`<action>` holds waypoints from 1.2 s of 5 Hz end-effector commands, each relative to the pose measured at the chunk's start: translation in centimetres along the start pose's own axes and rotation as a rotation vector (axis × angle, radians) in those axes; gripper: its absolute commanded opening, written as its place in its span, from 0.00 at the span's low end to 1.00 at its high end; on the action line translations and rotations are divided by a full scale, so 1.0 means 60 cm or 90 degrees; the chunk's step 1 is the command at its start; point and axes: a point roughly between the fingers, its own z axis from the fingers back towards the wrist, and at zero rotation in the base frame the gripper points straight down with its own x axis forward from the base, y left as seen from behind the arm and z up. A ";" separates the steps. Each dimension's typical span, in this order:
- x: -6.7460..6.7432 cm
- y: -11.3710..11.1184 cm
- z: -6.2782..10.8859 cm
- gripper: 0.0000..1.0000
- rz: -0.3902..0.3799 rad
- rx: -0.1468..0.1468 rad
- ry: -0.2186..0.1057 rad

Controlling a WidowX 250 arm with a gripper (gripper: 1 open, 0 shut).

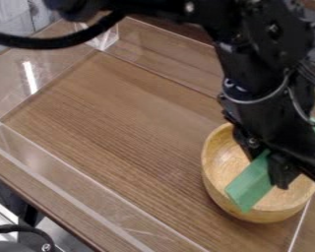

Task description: Put the green block in the brown bowl

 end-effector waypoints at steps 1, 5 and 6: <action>0.010 0.000 0.017 0.00 0.012 -0.005 -0.027; 0.009 0.003 0.028 0.00 0.037 -0.014 -0.030; 0.009 0.007 0.025 0.00 0.041 -0.015 -0.030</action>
